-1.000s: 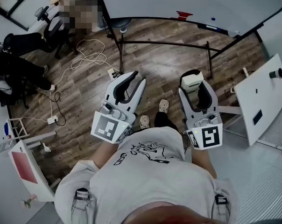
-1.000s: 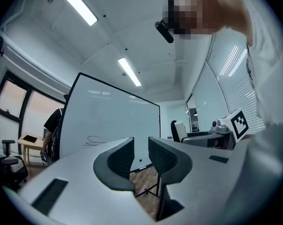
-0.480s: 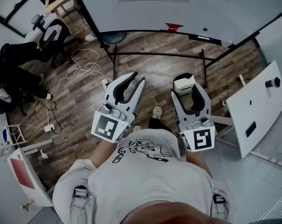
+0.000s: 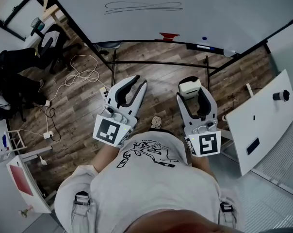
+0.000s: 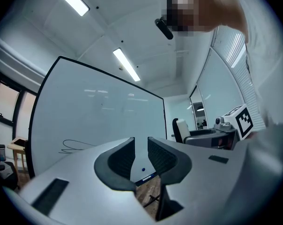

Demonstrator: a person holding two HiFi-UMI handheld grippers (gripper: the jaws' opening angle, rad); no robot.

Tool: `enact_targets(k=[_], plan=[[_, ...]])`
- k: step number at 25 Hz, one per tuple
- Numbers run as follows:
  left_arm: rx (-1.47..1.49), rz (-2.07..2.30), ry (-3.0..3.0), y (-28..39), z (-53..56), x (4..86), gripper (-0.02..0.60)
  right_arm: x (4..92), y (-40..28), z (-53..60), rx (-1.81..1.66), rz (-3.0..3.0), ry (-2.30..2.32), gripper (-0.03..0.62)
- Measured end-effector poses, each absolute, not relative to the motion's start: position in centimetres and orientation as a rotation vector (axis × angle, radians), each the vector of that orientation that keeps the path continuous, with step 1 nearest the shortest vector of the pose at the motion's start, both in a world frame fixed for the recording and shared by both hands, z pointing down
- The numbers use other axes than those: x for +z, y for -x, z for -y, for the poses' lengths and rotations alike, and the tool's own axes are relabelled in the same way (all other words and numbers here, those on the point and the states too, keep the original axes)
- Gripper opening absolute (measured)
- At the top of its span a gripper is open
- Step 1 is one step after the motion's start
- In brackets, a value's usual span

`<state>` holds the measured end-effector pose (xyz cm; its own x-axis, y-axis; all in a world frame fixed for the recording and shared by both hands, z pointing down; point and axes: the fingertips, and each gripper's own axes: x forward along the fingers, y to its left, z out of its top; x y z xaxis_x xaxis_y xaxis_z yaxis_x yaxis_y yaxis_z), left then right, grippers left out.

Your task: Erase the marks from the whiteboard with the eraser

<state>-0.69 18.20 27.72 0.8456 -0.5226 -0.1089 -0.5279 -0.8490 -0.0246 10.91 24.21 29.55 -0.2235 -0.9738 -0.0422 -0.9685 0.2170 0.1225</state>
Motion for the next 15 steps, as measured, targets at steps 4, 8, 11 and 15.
enact_targets(k=[4, 8, 11, 15], plan=[[0.151, -0.867, 2.960, -2.0, -16.8, 27.8, 0.095, 30.0, -13.9, -22.7, -0.189, 2.410, -1.916, 0.258], [0.121, -0.905, 2.970, -3.7, -15.6, 28.7, 0.095, 30.7, -16.0, -21.1, -0.179, 2.416, -1.900, 0.257], [0.108, -0.924, 2.973, -4.1, -14.9, 29.0, 0.095, 31.1, -16.8, -20.1, -0.163, 2.419, -1.893, 0.258], [0.099, -0.945, 2.961, -4.5, -13.7, 29.1, 0.094, 31.4, -17.6, -18.7, -0.161, 2.422, -1.887, 0.257]])
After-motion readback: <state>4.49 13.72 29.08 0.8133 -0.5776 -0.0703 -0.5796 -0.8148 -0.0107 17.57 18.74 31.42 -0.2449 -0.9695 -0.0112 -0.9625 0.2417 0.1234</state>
